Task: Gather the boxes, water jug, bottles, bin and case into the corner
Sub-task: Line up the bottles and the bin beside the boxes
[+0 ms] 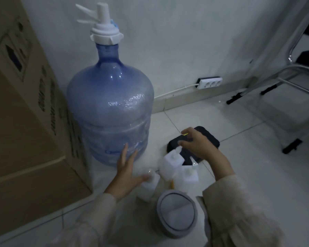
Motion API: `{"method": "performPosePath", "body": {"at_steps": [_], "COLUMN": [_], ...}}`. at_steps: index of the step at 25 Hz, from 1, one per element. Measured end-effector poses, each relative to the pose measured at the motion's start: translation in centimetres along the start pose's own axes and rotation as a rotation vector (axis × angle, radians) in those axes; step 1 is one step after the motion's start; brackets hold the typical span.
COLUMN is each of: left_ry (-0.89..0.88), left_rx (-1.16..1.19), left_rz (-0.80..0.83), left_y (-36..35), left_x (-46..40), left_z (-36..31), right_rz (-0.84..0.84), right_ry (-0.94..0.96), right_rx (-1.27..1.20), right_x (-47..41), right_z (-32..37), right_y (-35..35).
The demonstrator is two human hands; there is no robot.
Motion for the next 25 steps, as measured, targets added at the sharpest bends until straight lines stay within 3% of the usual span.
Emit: {"method": "performPosePath", "body": {"at_steps": [3, 7, 11, 16, 22, 25], "left_ry": [0.097, 0.182, 0.204, 0.251, 0.332, 0.375], "left_rx": [-0.083, -0.063, -0.059, -0.038, 0.087, -0.004], "left_rz": [0.235, 0.311, 0.145, -0.191, -0.428, -0.575], "left_y": [-2.9, -4.5, -3.3, 1.2, 9.4, 14.5], "left_x": [0.5, 0.7, 1.3, 4.0, 11.9, 16.4], "left_z": [1.9, 4.0, 4.1, 2.1, 4.0, 6.5], "right_rz": [0.256, 0.432, 0.288, 0.323, 0.366, 0.448], "right_ry": [-0.126, -0.234, -0.184, 0.051, 0.404, 0.614], "right_rx": [0.123, 0.033, 0.066, 0.276, 0.465, 0.446], "right_x": [1.3, 2.7, 1.6, 2.1, 3.5, 5.7], "right_z": [-3.8, -6.0, -5.6, -1.4, 10.7, 17.6], "right_y": [-2.0, -5.4, -6.3, -6.3, -9.0, -13.1]}}
Point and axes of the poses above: each hand's wrist, its own x-axis away from the middle knuckle, its own y-axis out of the back of the hand, z = x × y, the point moved 6 cm from there along -x, towards the middle knuckle, and after that the axes turned 15 degrees about x, right-handed, at the moved point
